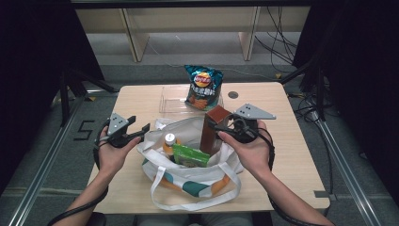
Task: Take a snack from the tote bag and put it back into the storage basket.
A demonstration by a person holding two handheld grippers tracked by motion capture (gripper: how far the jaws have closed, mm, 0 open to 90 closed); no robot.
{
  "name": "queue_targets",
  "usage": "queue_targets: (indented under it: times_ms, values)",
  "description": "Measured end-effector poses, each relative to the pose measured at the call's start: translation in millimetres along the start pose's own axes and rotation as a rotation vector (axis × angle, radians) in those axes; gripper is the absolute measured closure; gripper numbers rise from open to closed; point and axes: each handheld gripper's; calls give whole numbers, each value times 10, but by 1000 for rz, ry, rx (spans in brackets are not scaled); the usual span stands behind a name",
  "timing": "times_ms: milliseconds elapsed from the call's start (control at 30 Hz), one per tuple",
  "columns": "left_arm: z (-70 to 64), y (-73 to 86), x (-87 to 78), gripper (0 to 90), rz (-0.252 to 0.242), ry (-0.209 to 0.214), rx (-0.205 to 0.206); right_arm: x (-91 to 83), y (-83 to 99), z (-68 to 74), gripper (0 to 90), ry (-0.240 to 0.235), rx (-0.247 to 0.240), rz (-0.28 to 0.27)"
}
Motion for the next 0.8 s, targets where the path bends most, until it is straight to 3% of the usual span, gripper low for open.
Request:
queue_targets:
  times_ms: [300,333,367,400,433,500,633,667,800]
  values:
    - [-1,-2,3,344,-1,-1,-2,-17,-90,0,392,0,17,-8]
    - [-1,-1,4,344,-1,-1,-3,-15,-105,-18,392,13,-17,-32]
    - [-1,-1,3,344,-1,-1,-4,-19,-106,5,391,0,29,-12]
    - [0,0,2,344,0,-1,-5,-27,-117,8,392,3,33,-8]
    - [1,0,0,344,0,-2,-7,-21,-125,-3,392,2,13,-14]
    - [4,0,-2,343,0,-2,-4,-21,-136,4,391,0,32,-16]
    - [0,1,3,343,0,-1,-6,-17,-169,-22,392,5,11,-34]
    - [-2,-1,3,344,0,-1,-7,-23,-171,-7,392,1,40,-27]
    - [-1,0,4,344,-1,-1,-6,-27,-202,-5,392,-6,35,-36]
Point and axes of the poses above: each handheld gripper's, and its own axes: x roughly forward along the jaws, y roughly out of its underside, z roughly to its left, and after that the axes turned 14 degrees about x, right-handed
